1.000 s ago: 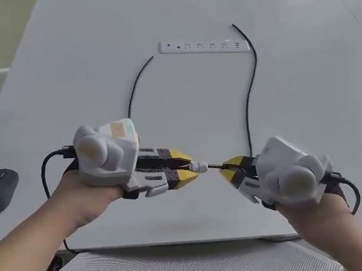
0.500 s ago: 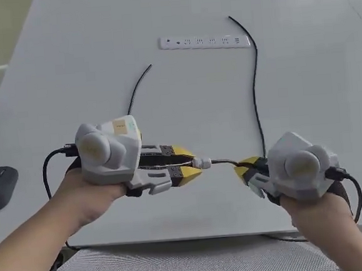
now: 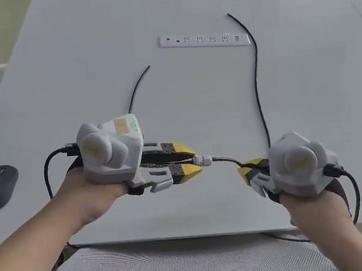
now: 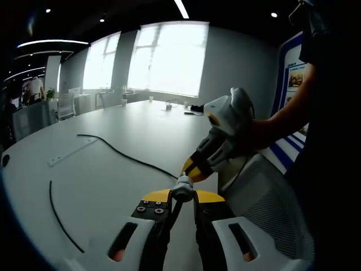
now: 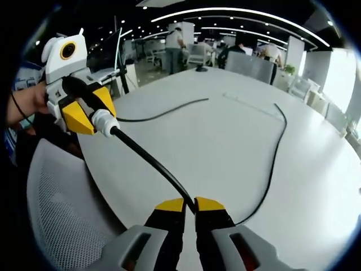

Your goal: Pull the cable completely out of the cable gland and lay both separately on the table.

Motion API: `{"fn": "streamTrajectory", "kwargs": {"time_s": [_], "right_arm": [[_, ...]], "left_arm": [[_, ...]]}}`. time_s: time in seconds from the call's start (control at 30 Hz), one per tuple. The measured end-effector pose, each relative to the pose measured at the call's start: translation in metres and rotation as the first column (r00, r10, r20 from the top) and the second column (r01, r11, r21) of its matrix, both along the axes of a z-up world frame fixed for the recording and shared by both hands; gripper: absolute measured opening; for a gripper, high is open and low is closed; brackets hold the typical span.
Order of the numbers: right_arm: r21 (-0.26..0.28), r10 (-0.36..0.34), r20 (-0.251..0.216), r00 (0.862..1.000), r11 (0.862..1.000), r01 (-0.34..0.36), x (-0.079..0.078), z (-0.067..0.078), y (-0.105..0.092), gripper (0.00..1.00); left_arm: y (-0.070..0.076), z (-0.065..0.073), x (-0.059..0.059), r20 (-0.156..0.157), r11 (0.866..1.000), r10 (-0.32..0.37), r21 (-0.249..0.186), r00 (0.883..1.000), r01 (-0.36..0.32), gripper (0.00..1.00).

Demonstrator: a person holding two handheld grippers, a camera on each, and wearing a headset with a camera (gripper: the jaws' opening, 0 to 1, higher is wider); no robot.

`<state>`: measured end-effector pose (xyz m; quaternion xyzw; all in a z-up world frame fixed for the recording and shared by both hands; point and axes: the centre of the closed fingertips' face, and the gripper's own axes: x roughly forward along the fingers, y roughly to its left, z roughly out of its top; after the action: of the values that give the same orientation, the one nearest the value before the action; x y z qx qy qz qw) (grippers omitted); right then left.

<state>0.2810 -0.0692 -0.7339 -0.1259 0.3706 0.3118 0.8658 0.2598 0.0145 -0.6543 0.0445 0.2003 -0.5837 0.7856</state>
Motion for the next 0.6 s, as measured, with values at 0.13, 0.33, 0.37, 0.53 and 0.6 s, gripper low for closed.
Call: {"fn": "streamTrajectory", "kwargs": {"time_s": [0.13,0.33,0.37,0.53,0.6], "right_arm": [[-0.016,0.029,0.045,0.999,0.999,-0.029,0.000,0.006,-0.002,0.02],[-0.068,0.070,0.096,0.993,0.996,-0.063,-0.004,0.017,-0.003,0.09],[-0.072,0.075,0.102,0.992,0.995,-0.068,-0.005,0.019,-0.002,0.12],[-0.139,0.173,0.189,0.967,0.979,-0.148,-0.008,0.042,0.013,0.17],[-0.157,0.206,0.211,0.956,0.972,-0.175,-0.010,0.049,0.023,0.17]], "left_arm": [[0.001,0.002,0.000,0.003,1.000,0.004,-0.003,1.000,-0.004,0.15],[0.003,0.003,0.001,0.009,1.000,0.013,-0.007,1.000,-0.013,0.15],[0.003,0.003,0.001,0.010,1.000,0.013,-0.007,1.000,-0.013,0.15],[0.003,0.004,0.001,0.014,1.000,0.014,-0.007,1.000,-0.014,0.15],[0.002,0.004,0.001,0.014,1.000,0.010,-0.006,1.000,-0.010,0.15]]}}
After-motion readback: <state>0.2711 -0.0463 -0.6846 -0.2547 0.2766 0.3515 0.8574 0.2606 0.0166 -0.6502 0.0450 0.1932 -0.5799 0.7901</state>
